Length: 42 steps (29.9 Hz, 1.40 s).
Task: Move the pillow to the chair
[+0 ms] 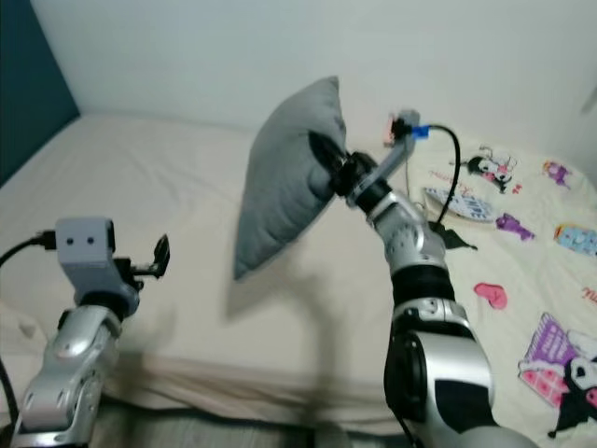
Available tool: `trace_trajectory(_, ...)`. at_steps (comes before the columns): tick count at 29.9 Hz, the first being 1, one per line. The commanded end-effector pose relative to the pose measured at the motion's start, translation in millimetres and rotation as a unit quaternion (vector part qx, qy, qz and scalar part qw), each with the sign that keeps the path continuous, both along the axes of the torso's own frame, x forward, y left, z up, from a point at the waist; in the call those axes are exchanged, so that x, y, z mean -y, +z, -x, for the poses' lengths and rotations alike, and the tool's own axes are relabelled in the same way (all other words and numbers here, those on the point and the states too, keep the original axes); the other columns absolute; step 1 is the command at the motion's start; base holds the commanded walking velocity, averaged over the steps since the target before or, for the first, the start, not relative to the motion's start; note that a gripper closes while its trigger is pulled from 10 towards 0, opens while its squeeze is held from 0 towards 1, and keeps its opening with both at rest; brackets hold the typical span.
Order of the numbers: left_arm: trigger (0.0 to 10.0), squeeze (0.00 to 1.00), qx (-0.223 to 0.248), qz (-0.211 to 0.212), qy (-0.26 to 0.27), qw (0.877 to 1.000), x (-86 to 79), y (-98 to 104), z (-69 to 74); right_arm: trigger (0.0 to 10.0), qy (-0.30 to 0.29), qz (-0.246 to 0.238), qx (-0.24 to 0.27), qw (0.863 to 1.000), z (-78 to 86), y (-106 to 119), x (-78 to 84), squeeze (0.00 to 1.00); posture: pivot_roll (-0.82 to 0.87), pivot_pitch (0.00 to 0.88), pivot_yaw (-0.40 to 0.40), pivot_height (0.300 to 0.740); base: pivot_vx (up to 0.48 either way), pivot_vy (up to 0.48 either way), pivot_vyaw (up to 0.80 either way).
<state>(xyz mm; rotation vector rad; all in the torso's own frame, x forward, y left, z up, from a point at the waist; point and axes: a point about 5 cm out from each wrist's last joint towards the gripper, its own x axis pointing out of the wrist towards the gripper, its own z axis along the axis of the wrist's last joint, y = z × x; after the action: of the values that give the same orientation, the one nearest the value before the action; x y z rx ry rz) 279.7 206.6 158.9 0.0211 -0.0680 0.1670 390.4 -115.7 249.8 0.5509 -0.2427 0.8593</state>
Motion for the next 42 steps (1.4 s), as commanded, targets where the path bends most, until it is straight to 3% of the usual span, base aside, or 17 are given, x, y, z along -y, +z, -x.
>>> trace_trajectory(1, 10.0, 0.0, -0.002, 0.0, 0.007, 1.0, 0.6, -3, -2.9, 0.0, 0.028, 0.007, 0.026, 0.999, 3.0, 10, -10.7, 0.0, 0.0, 0.0, -0.1, 0.69, 0.0, 0.0, 0.0)
trace_trajectory(9, 10.0, 0.0, -0.003, -0.001, 0.01, 1.0, 2.2, -5, -5.0, 0.0, 0.038, 0.015, 0.02, 0.999, 5.0, 6, -18.4, 0.0, 0.0, 0.0, -0.1, 0.709, 0.0, 0.0, 0.0)
trace_trajectory(12, 10.0, 0.0, -0.004, 0.0, 0.01, 1.0, 3.7, -7, -5.6, 0.0, 0.059, 0.041, 0.01, 0.997, 11.4, -3, -31.3, 0.0, 0.01, 0.0, -0.098, 0.719, 0.0, 0.0, 0.0)
trace_trajectory(15, 10.0, 0.0, -0.004, 0.0, 0.01, 1.0, 3.7, -7, -5.6, 0.0, 0.059, 0.041, 0.01, 0.997, 11.4, -3, -31.3, 0.0, 0.01, 0.0, -0.098, 0.719, 0.0, 0.0, 0.0)
trace_trajectory(17, 10.0, 0.0, -0.009, -0.005, 0.003, 1.0, 6.2, -10, -2.8, 0.0, 0.067, 0.083, 0.003, 0.994, 22.0, -19, -43.2, 0.0, 0.0, 0.0, -0.1, 0.724, 0.0, 0.0, 0.0)
trace_trajectory(20, 10.0, 0.0, -0.009, -0.005, 0.003, 1.0, 6.2, -10, -2.8, 0.0, 0.067, 0.083, 0.003, 0.994, 22.0, -19, -43.2, 0.0, 0.0, 0.0, -0.1, 0.724, 0.0, 0.0, 0.0)
trace_trajectory(22, 10.0, 0.0, -0.018, -0.014, -0.022, 1.0, 15.7, -15, 7.6, 0.0, 0.066, 0.097, 0.013, 0.993, 40.3, -27, -46.8, 0.0, -0.01, 0.0, -0.097, 0.724, 0.0, 0.0, 0.4)
trace_trajectory(27, 10.0, 0.0, -0.018, -0.017, -0.054, 0.998, 29.7, -15, 17.8, 0.0, 0.073, 0.096, 0.023, 0.992, 59.8, -29, -49.1, 0.0, -0.01, 0.0, -0.096, 0.724, 0.0, 0.0, 0.79)
trace_trajectory(29, 10.0, 0.0, -0.013, -0.012, -0.088, 0.996, 47.2, -10, 27.7, 0.0, 0.082, 0.106, 0.032, 0.99, 87.3, -39, -51.1, 0.0, -0.01, 0.0, -0.092, 0.724, 0.0, 0.0, 0.79)
trace_trajectory(30, 10.0, 0.0, -0.013, -0.012, -0.088, 0.996, 47.2, -10, 27.7, 0.0, 0.082, 0.106, 0.032, 0.99, 87.3, -39, -51.1, 0.0, -0.01, 0.0, -0.092, 0.724, 0.0, 0.0, 0.79)
trace_trajectory(32, 10.0, 0.0, -0.015, -0.007, -0.104, 0.994, 56.5, -9, 34.9, 0.0, 0.076, 0.111, 0.033, 0.99, 103.9, -45, -47.3, 0.0, -0.01, 0.0, -0.09, 0.724, 0.0, 0.0, 0.79)
trace_trajectory(42, 10.0, 0.0, -0.023, -0.008, -0.106, 0.994, 60.3, -14, 38.5, 0.0, 0.002, 0.118, 0.025, 0.993, 104.0, -46, -35.5, 0.0, -0.02, 0.0, -0.082, 0.724, 0.0, 0.0, 0.79)
